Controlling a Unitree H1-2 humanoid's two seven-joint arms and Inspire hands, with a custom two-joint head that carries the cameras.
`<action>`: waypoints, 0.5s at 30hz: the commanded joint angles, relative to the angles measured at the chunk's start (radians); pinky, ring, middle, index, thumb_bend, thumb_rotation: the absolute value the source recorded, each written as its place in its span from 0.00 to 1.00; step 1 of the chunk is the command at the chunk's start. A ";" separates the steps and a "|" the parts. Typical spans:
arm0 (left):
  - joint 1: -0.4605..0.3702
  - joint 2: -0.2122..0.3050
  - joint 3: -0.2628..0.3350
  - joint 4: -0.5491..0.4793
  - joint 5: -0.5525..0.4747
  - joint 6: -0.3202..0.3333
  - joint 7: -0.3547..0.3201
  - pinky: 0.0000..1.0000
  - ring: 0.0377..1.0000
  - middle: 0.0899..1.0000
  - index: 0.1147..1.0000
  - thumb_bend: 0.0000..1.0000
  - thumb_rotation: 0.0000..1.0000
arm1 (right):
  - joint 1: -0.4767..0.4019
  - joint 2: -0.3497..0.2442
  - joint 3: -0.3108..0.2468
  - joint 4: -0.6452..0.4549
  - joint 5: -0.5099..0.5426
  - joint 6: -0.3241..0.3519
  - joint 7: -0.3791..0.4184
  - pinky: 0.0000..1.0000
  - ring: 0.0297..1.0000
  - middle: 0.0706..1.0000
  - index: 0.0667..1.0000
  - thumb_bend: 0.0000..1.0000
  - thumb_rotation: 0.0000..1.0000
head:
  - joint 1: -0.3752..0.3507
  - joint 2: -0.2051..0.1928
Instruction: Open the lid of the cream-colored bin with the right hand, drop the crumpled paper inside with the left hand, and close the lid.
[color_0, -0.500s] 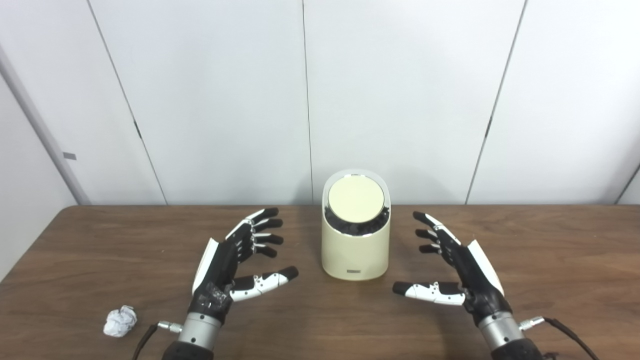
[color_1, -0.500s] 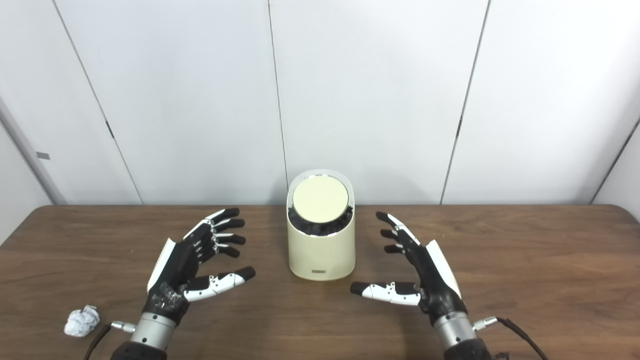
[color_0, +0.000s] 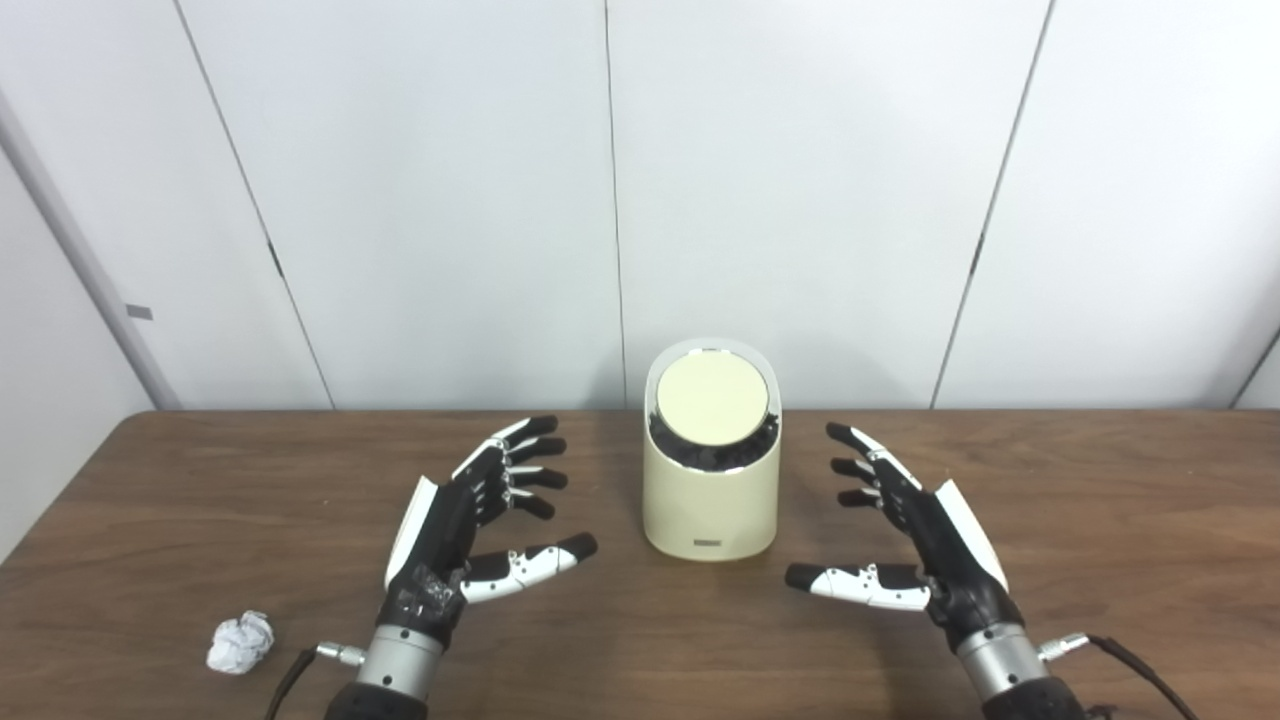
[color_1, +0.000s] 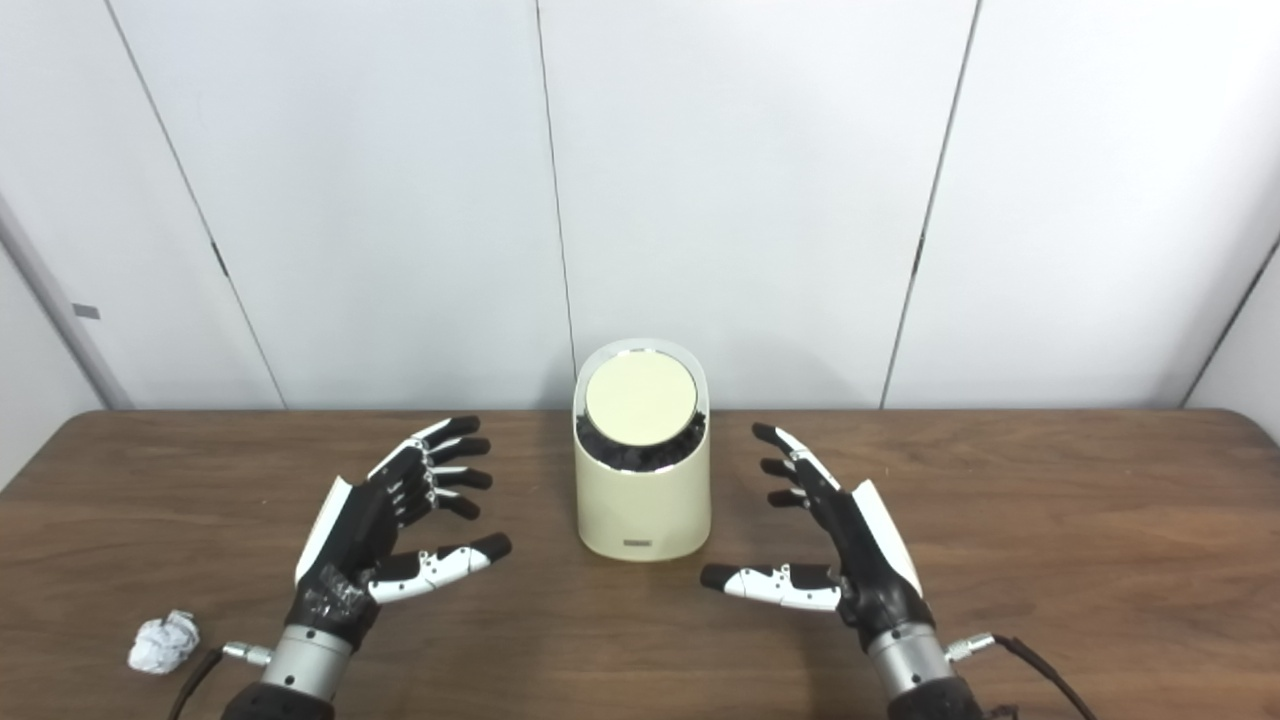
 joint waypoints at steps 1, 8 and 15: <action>-0.019 0.002 0.002 -0.034 -0.003 -0.029 0.007 0.58 0.67 0.77 0.82 0.73 0.05 | -0.020 0.003 -0.004 -0.038 0.005 -0.018 -0.007 0.74 0.85 0.93 0.89 0.86 0.29 | -0.001 0.002; -0.016 0.002 0.000 -0.027 -0.011 -0.033 0.002 0.57 0.68 0.78 0.82 0.73 0.05 | -0.025 0.016 0.000 -0.038 -0.023 -0.013 -0.027 0.73 0.85 0.93 0.89 0.84 0.33 | -0.001 0.001; -0.011 -0.001 -0.002 -0.030 -0.012 -0.035 0.003 0.57 0.68 0.78 0.82 0.73 0.05 | -0.084 0.067 -0.016 -0.012 -0.077 0.011 -0.100 0.77 0.87 0.91 0.94 0.81 0.50 | 0.002 -0.005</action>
